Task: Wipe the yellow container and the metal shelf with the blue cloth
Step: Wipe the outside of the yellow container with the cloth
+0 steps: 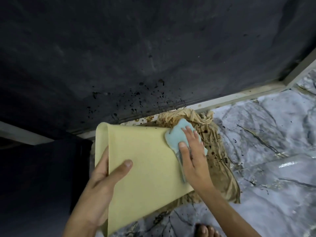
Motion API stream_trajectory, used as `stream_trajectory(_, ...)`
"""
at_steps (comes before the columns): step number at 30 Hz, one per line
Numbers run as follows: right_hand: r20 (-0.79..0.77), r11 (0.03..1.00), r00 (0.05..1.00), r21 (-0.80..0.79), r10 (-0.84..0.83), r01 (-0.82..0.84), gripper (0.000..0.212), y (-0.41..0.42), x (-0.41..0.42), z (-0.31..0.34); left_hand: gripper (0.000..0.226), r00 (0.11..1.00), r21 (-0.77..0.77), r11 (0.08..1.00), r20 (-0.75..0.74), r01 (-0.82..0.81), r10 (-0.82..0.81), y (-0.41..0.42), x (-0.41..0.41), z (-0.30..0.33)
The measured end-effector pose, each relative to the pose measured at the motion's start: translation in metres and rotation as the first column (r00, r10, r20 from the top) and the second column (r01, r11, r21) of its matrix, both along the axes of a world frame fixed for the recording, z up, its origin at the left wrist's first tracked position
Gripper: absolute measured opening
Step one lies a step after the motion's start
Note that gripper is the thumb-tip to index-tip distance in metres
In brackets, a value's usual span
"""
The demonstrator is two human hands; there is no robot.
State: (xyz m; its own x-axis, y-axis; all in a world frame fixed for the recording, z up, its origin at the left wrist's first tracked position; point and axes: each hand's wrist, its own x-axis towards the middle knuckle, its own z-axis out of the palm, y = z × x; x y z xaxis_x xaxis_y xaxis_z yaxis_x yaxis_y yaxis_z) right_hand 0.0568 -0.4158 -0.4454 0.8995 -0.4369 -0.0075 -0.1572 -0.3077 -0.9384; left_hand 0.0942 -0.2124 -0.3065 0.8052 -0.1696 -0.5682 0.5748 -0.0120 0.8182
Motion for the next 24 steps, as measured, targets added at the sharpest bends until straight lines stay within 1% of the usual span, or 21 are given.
stream_trajectory(3, 0.069, 0.994, 0.994, 0.070, -0.084, 0.079, 0.045, 0.010, 0.004, 0.009, 0.042, 1.000, 0.010, 1.000, 0.009, -0.030, 0.030, 0.002, -0.010, 0.000)
stream_trajectory(7, 0.193, 0.997, 0.980, 0.067, -0.053, 0.041, 0.046, 0.022, -0.001, 0.033, 0.039, 0.998, 0.011, 1.000, 0.062, 0.005, -0.006, 0.000, -0.013, -0.007)
stream_trajectory(10, 0.188, 0.995, 0.981, 0.100, -0.044, 0.026, 0.045, 0.024, -0.005, 0.038, 0.036, 0.996, 0.014, 0.997, 0.047, 0.074, -0.074, 0.004, -0.014, -0.015)
stream_trajectory(12, 0.186, 0.997, 0.982, 0.077, -0.008, -0.006, 0.045, 0.024, -0.010, 0.035, 0.042, 0.998, 0.012, 0.998, 0.006, 0.064, -0.064, 0.006, -0.005, -0.009)
stream_trajectory(14, 0.197, 0.998, 0.979, 0.016, 0.051, -0.056, 0.045, 0.024, -0.016, 0.034, 0.059, 1.000, 0.001, 1.000, 0.006, -0.025, 0.025, 0.005, 0.012, 0.001)
stream_trajectory(15, 0.200, 0.997, 0.976, -0.019, 0.081, -0.079, 0.045, 0.025, -0.017, 0.035, 0.066, 0.998, 0.029, 0.997, 0.014, -0.067, 0.067, 0.004, 0.021, 0.004)
stream_trajectory(16, 0.201, 0.993, 0.973, -0.055, 0.109, -0.100, 0.044, 0.026, -0.016, 0.038, 0.066, 0.997, 0.094, 0.992, 0.023, -0.081, 0.079, -0.001, 0.028, 0.011)
stream_trajectory(17, 0.195, 0.989, 0.971, -0.083, 0.135, -0.121, 0.044, 0.028, -0.013, 0.042, 0.055, 0.996, 0.164, 0.982, 0.043, -0.090, 0.084, -0.005, 0.033, 0.016)
stream_trajectory(18, 0.185, 0.985, 0.970, -0.101, 0.158, -0.142, 0.044, 0.031, -0.008, 0.050, 0.038, 0.994, 0.196, 0.976, 0.076, -0.096, 0.083, -0.007, 0.033, 0.021)
stream_trajectory(19, 0.170, 0.980, 0.969, -0.114, 0.179, -0.161, 0.043, 0.035, 0.000, 0.059, 0.028, 0.993, 0.214, 0.973, 0.099, -0.080, 0.060, -0.006, 0.031, 0.022)
stream_trajectory(21, 0.139, 0.964, 0.962, -0.165, 0.234, -0.211, 0.041, 0.039, 0.023, 0.082, 0.028, 0.994, 0.251, 0.967, 0.108, -0.038, 0.011, -0.007, 0.029, 0.019)
stream_trajectory(23, 0.109, 0.933, 0.941, -0.206, 0.321, -0.294, 0.040, 0.042, 0.049, 0.105, 0.033, 0.988, 0.200, 0.979, 0.135, 0.040, -0.068, -0.002, 0.026, 0.016)
stream_trajectory(24, 0.091, 0.921, 0.926, -0.181, 0.366, -0.346, 0.040, 0.042, 0.059, 0.114, 0.034, 0.984, 0.192, 0.977, 0.134, 0.088, -0.114, -0.001, 0.025, 0.013)
